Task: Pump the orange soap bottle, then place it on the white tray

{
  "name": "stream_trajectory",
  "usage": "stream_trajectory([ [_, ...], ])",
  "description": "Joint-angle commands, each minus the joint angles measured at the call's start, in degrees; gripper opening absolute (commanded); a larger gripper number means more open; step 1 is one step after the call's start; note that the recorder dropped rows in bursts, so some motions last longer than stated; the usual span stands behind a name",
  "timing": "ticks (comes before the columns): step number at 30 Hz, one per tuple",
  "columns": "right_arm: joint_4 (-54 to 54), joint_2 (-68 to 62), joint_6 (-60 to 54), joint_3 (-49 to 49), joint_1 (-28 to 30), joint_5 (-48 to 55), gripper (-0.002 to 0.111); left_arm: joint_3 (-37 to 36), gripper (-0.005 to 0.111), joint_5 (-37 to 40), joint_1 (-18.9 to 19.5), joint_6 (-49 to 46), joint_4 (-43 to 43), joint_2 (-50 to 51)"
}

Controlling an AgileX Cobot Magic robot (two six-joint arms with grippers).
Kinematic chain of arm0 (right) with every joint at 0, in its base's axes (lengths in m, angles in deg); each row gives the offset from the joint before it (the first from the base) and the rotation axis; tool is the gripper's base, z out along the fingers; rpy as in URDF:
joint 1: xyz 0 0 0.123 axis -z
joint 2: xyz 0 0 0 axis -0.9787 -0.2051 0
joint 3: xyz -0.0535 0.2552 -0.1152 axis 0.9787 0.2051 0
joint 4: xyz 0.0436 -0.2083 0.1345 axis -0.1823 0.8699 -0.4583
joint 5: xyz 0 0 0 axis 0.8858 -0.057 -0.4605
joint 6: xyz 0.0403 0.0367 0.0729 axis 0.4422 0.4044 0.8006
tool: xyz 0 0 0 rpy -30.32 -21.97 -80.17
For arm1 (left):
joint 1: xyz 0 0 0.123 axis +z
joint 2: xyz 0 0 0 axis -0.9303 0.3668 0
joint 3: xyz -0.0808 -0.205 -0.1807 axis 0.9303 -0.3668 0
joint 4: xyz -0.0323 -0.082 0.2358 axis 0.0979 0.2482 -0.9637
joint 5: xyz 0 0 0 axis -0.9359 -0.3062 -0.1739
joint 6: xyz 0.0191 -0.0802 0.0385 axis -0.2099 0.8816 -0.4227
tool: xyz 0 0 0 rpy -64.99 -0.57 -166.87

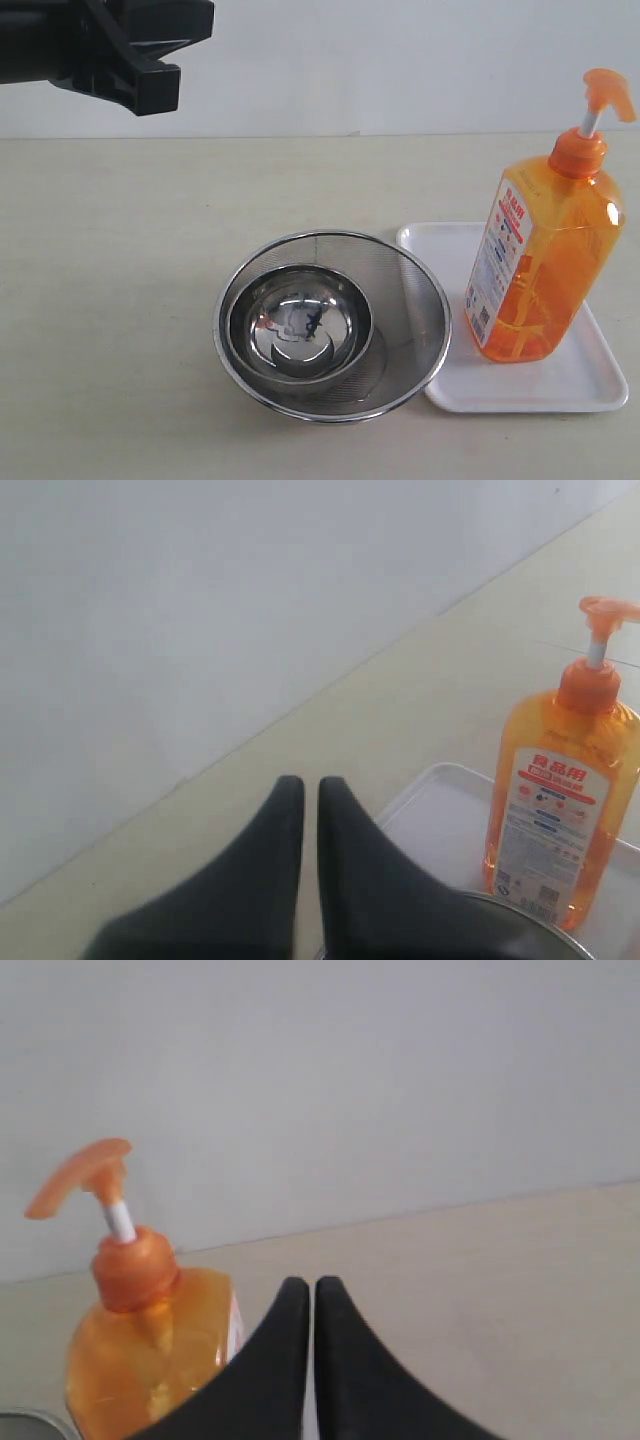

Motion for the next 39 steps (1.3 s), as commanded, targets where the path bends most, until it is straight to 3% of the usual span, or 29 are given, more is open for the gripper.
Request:
stream_trajectory([
  [1, -27.6, 0.45, -29.73, 1.8, -0.08, 2.89, 0.0, -0.26, 0.005, 0.55, 0.09, -0.2, 0.13, -0.28],
  [6, -90.3, 0.45, -105.04, 1.8, -0.08, 2.65, 0.0, -0.26, 0.005, 0.55, 0.09, -0.2, 0.13, -0.28],
  [8, -102.51, 0.45, -118.5, 1.8, -0.08, 1.93, 0.0, -0.26, 0.005, 0.55, 0.09, -0.2, 0.13, -0.28],
  [25, -100.05, 3.59, -111.71, 10.54, 0.73, -7.15, 0.0, -0.26, 0.005, 0.42, 0.09, -0.2, 0.13, -0.28],
  [39, -99.54, 17.77, -112.56, 10.54, 0.84, 15.87, 0.0, -0.26, 0.005, 0.45, 0.09, -0.2, 0.13, -0.28],
])
